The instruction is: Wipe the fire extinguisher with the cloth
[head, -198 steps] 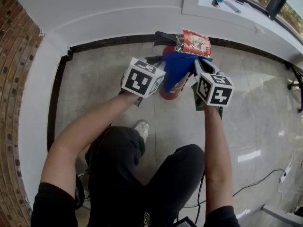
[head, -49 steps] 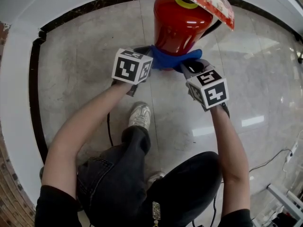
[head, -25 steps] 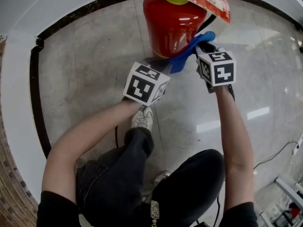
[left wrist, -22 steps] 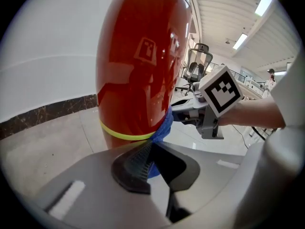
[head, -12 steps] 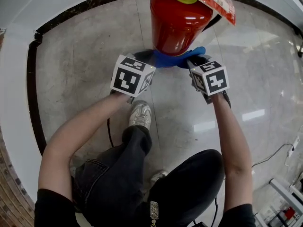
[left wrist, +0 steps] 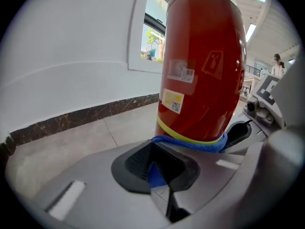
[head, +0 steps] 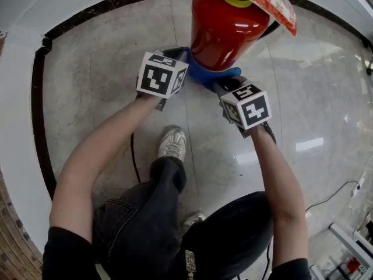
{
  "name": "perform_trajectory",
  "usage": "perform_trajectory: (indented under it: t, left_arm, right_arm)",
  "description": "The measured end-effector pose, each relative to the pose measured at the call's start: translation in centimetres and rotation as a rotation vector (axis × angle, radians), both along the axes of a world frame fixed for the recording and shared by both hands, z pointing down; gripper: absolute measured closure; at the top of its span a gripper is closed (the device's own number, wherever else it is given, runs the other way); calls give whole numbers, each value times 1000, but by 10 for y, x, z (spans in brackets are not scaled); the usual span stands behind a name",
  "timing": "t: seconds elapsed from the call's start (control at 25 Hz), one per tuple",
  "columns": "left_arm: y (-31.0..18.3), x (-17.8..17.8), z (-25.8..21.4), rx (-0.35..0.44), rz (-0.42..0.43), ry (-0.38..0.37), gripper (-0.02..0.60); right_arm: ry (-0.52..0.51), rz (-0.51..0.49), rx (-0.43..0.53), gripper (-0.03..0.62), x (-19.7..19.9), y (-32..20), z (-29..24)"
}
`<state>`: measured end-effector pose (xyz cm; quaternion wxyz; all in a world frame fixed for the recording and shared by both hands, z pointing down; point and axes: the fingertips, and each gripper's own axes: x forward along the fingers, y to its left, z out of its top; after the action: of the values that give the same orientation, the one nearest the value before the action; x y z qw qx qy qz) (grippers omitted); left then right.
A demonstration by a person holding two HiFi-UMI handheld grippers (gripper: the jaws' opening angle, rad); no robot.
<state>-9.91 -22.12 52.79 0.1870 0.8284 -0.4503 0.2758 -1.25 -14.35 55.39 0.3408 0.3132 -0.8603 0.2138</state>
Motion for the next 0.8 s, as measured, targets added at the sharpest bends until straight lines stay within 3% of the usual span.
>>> perform_trajectory:
  t: [0.36,0.8]
  left_arm:
    - [5,1,45,-48,27,-57,569]
    - [48,27,53,-134,88,-2,569]
  right_arm:
    - [25,5,-21,569,6,-6,30]
    - [105,78,48,569,53,-33,20]
